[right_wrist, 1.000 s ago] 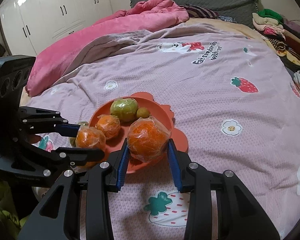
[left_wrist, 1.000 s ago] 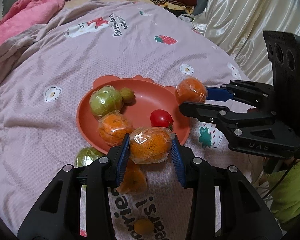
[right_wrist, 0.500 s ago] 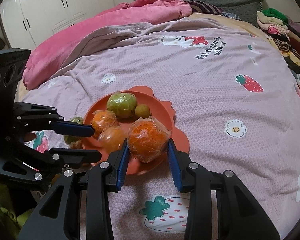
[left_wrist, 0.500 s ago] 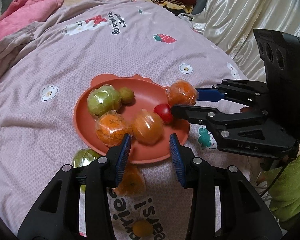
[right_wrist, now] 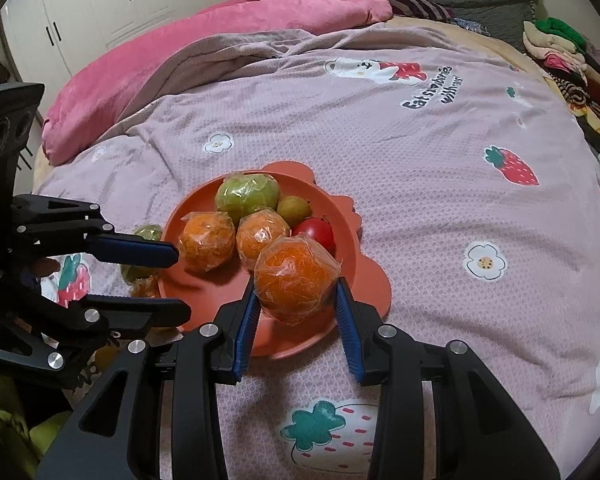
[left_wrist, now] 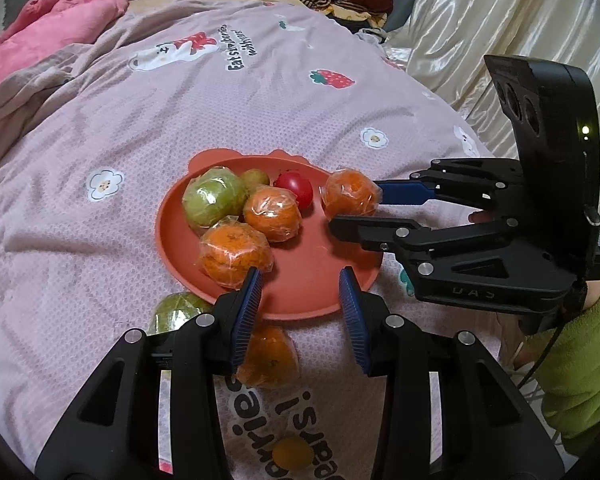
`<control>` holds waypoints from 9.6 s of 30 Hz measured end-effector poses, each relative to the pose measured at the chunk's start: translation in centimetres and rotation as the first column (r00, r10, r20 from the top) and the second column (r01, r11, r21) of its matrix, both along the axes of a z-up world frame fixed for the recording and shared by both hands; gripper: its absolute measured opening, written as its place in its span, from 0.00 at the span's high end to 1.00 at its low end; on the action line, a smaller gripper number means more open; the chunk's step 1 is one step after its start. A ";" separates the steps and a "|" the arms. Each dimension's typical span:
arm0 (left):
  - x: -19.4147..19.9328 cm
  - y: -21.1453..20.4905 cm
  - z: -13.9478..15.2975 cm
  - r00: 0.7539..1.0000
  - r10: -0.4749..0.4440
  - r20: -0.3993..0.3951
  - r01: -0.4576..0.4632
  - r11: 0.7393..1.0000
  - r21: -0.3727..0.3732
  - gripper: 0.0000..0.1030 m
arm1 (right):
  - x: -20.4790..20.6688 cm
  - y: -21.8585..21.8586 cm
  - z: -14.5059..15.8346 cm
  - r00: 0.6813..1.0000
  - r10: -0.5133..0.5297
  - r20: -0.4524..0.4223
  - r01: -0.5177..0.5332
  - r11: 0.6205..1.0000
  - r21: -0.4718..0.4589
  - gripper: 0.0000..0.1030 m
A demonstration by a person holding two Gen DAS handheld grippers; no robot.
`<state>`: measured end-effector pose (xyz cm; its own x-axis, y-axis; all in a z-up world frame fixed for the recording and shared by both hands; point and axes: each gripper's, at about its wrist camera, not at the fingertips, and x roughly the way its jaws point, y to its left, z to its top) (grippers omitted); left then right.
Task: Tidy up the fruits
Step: 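Release the wrapped orange into the plate with left tool while right tool releases its orange, then withdraw both open tools from the plate back toward the loose fruits, then move both open tools toward the remaining wrapped orange and brown fruits, then grasp a wrapped orange with right tool while left tool grasps a small brown fruit, then carry the wrapped orange with right tool while left tool carries the brown fruit over the plate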
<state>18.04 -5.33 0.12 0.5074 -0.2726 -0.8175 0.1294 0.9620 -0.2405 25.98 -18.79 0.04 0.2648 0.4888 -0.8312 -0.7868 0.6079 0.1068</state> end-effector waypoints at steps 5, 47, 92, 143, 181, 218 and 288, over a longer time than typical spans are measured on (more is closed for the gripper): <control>-0.1 0.5 0.0 1.000 0.010 0.001 -0.010 1.000 0.000 0.69 | 0.1 0.5 -0.3 1.000 0.012 -0.004 -0.012 1.000 -0.020 0.65; -1.0 2.2 1.6 0.998 0.059 0.029 -0.059 0.998 0.005 0.53 | -1.8 -1.2 1.7 0.998 -0.028 0.049 0.028 1.000 0.000 0.36; -4.6 6.8 4.9 0.976 0.189 0.109 -0.193 0.981 0.028 0.10 | -5.7 -2.4 4.5 0.990 -0.100 0.096 0.093 0.993 0.074 0.08; -10.9 8.0 2.9 0.976 0.198 0.097 -0.205 0.976 0.076 0.10 | -11.5 -0.6 3.9 0.995 -0.079 0.056 0.074 0.994 0.086 0.07; -12.9 5.3 -2.2 0.994 0.106 0.031 -0.108 0.989 0.103 0.39 | -12.2 -0.6 0.1 0.993 -0.111 -0.032 0.113 0.991 0.076 0.07; -11.3 5.7 -4.4 0.998 0.059 0.002 -0.059 0.998 0.021 0.84 | -9.6 5.3 -2.7 0.999 -0.042 -0.018 0.043 0.996 0.073 0.62; 3.3 4.5 0.3 0.999 0.033 0.035 -0.035 0.997 0.070 0.84 | -5.1 -1.7 1.7 0.996 -0.093 0.008 0.089 0.977 0.193 0.62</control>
